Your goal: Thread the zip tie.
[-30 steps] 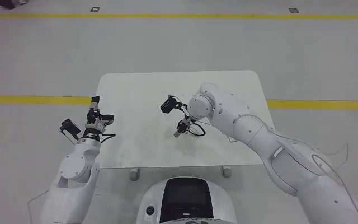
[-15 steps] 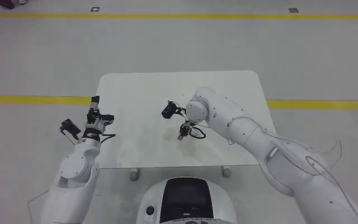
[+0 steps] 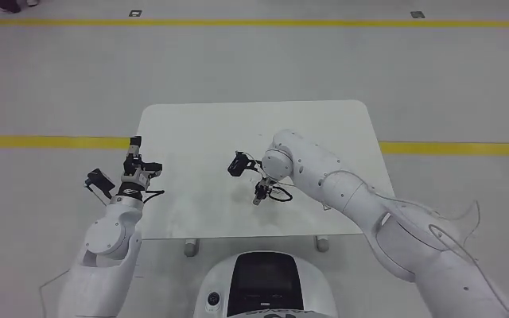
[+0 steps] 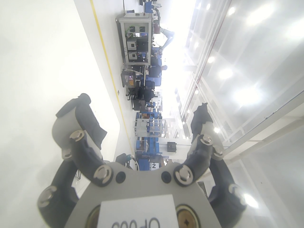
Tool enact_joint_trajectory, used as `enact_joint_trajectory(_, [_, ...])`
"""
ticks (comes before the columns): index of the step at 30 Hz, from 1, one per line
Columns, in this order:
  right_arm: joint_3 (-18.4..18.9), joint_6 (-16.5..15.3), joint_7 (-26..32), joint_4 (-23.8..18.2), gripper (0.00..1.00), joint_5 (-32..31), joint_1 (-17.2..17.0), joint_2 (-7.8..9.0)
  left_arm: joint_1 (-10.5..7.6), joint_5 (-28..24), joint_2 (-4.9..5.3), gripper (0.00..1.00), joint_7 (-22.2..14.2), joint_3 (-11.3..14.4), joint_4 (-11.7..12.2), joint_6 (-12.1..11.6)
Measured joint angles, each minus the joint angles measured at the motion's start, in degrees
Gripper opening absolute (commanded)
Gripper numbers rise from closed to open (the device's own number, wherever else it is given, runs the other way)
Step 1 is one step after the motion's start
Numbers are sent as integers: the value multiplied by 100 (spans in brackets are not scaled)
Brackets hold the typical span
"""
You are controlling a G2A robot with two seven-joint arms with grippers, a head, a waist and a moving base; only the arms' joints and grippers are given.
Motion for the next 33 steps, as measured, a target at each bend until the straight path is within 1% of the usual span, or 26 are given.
enact_joint_trajectory(3, [32,-32,-114,-25,100,-14,-33,12,0,0,0,100,0,0,0,0])
enact_joint_trajectory(11, [35,-26,-110,-27,100,-18,-29,13,0,0,0,100,0,0,0,0])
enact_joint_trajectory(14, [126,15,-279,-107,100,-109,-39,52,0,0,0,100,0,0,0,0])
enact_joint_trajectory(21, [315,18,-212,-309,100,-268,-100,159,0,0,0,100,0,0,0,0])
enact_joint_trajectory(23, [343,53,-195,-334,72,-339,-115,177,0,0,0,100,0,0,0,0])
enact_joint_trajectory(24, [364,76,-196,-352,55,-385,-125,188,0,0,0,100,0,0,0,0])
enact_joint_trajectory(25, [379,90,-200,-368,49,-419,-133,195,0,0,0,100,0,0,0,0])
enact_joint_trajectory(27, [412,128,-194,-414,44,-497,-153,213,0,0,0,100,0,0,0,0])
enact_joint_trajectory(28, [425,142,-183,-435,44,-527,-164,220,0,0,0,100,0,0,0,0])
enact_joint_trajectory(29, [437,153,-168,-455,41,-553,-175,227,0,0,0,100,0,0,0,0])
enact_joint_trajectory(33, [468,174,-89,-502,36,-652,-233,242,0,0,0,100,0,0,0,0])
